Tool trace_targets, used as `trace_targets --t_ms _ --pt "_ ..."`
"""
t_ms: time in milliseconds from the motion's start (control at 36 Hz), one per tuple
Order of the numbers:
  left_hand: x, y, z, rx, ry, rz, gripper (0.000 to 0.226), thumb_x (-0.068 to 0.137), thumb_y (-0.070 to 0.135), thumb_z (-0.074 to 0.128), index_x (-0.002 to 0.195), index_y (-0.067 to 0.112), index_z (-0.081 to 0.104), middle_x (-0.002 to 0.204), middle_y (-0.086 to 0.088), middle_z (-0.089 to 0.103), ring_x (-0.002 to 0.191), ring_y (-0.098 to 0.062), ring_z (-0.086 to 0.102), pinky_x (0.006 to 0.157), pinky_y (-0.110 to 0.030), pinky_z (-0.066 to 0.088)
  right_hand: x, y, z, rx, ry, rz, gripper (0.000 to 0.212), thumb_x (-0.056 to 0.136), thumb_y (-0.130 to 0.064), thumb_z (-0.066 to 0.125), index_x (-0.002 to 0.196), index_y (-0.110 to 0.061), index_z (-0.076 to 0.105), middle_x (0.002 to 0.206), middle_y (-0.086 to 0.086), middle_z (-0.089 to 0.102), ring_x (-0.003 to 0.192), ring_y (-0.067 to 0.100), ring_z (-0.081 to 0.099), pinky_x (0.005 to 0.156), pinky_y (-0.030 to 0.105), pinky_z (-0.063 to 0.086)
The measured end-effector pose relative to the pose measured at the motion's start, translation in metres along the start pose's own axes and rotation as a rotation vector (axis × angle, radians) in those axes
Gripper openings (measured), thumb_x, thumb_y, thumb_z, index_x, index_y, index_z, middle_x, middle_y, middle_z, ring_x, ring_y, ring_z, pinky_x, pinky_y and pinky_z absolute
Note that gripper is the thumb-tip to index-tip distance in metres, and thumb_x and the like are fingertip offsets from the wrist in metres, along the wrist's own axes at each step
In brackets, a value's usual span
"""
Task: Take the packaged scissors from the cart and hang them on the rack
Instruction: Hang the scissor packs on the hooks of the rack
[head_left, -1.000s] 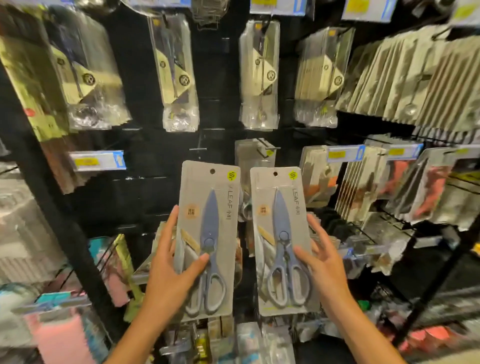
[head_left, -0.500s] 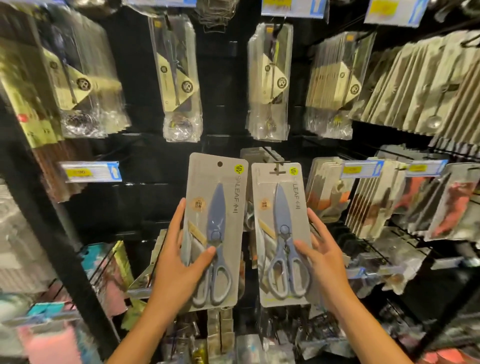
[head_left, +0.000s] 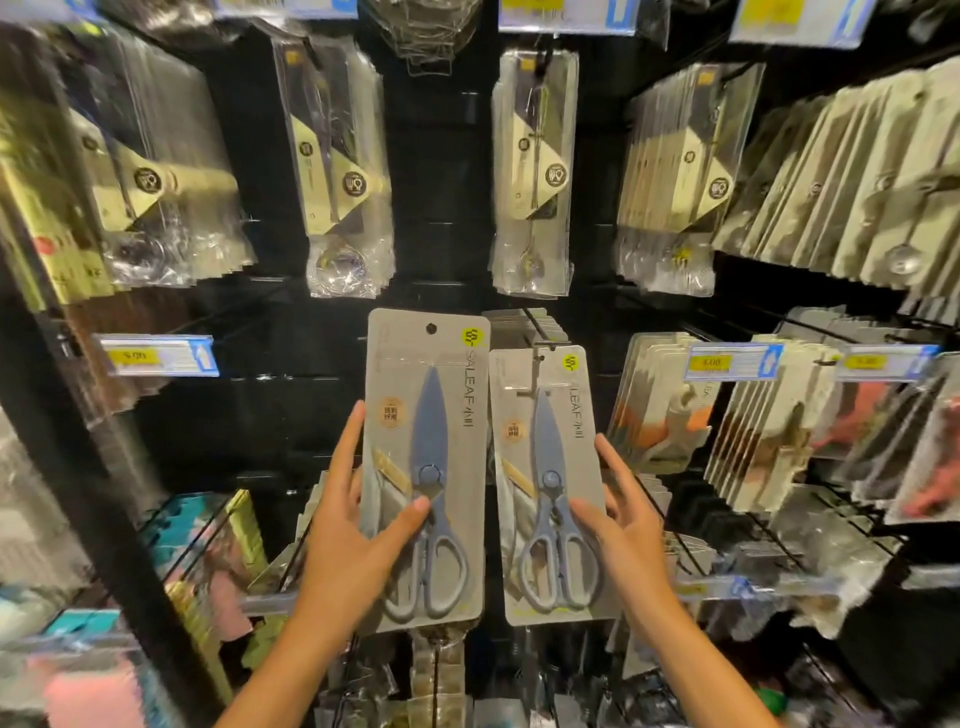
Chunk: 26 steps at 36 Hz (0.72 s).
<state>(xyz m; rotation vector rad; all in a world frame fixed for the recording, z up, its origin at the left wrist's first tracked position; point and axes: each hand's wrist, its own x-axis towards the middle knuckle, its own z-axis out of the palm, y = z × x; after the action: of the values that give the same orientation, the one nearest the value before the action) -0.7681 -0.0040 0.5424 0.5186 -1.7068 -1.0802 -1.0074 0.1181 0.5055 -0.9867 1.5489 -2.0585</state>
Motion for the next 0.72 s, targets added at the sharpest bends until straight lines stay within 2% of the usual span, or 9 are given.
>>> trace_targets --t_ms 56,167,250,333,444,500,556,639,722 --pt "0.003 -0.001 0.003 0.007 0.014 0.009 0.099 0.082 0.023 0.082 0.151 0.065 0.026 0.151 0.036 0.046 0.133 0.002 0.055 0.094 -0.012 0.054 0.004 0.007 0.0 -0.04 0.011 -0.048 0.072 0.096 0.001 0.065 0.14 -0.054 0.049 0.14 -0.018 0.06 0.115 0.007 0.069 0.076 0.024 0.062" --pt "0.01 -0.004 0.005 0.005 0.028 0.024 0.098 0.082 0.023 0.081 0.153 0.062 0.025 0.154 0.03 0.045 0.137 -0.004 0.055 0.104 -0.031 0.055 0.016 0.022 0.001 -0.144 0.019 -0.116 0.072 0.099 -0.006 0.063 0.145 -0.058 0.043 0.148 -0.024 0.051 0.123 0.003 0.062 0.087 0.029 0.062" --pt "0.016 -0.005 0.005 -0.014 0.03 0.038 0.097 0.082 0.024 0.081 0.153 0.062 0.027 0.15 0.038 0.044 0.133 0.002 0.055 0.094 -0.017 0.056 0.028 0.031 0.003 -0.198 0.007 -0.132 0.071 0.101 -0.009 0.061 0.147 -0.059 0.039 0.153 -0.025 0.045 0.133 0.006 0.056 0.102 0.04 0.057" --pt "0.02 -0.008 0.004 -0.023 0.025 0.048 0.097 0.084 0.019 0.08 0.155 0.059 0.027 0.15 0.036 0.046 0.131 0.003 0.057 0.091 -0.013 0.055 0.039 0.037 0.006 -0.263 -0.014 -0.139 0.07 0.104 -0.012 0.057 0.15 -0.058 0.032 0.158 -0.023 0.039 0.139 0.01 0.051 0.109 0.049 0.051" --pt "0.027 -0.01 0.003 -0.012 0.028 0.06 0.097 0.086 0.017 0.079 0.157 0.055 0.026 0.154 0.033 0.044 0.133 0.0 0.056 0.097 -0.017 0.055 0.053 0.042 0.011 -0.449 -0.063 -0.157 0.073 0.107 -0.019 0.051 0.153 -0.061 0.014 0.134 -0.052 0.044 0.108 0.036 0.063 0.091 0.058 0.054" --pt "0.03 -0.011 0.003 -0.02 0.035 0.063 0.097 0.086 0.016 0.079 0.157 0.055 0.026 0.155 0.031 0.043 0.135 -0.003 0.056 0.098 -0.019 0.055 0.06 0.046 0.012 -0.498 -0.068 -0.153 0.073 0.108 -0.022 0.049 0.154 -0.061 0.009 0.119 -0.058 0.047 0.096 0.027 0.07 0.087 0.061 0.056" --pt "0.031 -0.012 0.003 -0.022 0.042 0.065 0.097 0.084 0.018 0.08 0.156 0.057 0.026 0.157 0.029 0.043 0.138 -0.005 0.054 0.1 -0.02 0.054 0.066 0.049 0.014 -0.534 -0.044 -0.159 0.074 0.107 -0.023 0.049 0.154 -0.061 0.007 0.119 -0.047 0.056 0.093 0.015 0.071 0.087 0.059 0.058" --pt "0.034 -0.011 0.003 -0.016 0.033 0.074 0.099 0.084 0.019 0.081 0.155 0.059 0.025 0.157 0.029 0.042 0.137 -0.003 0.054 0.098 -0.018 0.054 0.072 0.053 0.018 -0.573 -0.01 -0.165 0.074 0.107 -0.024 0.048 0.154 -0.062 0.005 0.115 -0.026 0.065 0.094 0.031 0.071 0.08 0.059 0.059" --pt "0.036 -0.013 0.005 -0.013 0.017 0.08 0.1 0.084 0.018 0.081 0.156 0.059 0.024 0.154 0.031 0.045 0.134 -0.001 0.056 0.093 -0.014 0.055 0.079 0.06 0.02 -0.6 0.007 -0.166 0.074 0.108 -0.027 0.046 0.153 -0.063 0.0 0.12 -0.005 0.068 0.081 0.023 0.073 0.07 0.056 0.061"
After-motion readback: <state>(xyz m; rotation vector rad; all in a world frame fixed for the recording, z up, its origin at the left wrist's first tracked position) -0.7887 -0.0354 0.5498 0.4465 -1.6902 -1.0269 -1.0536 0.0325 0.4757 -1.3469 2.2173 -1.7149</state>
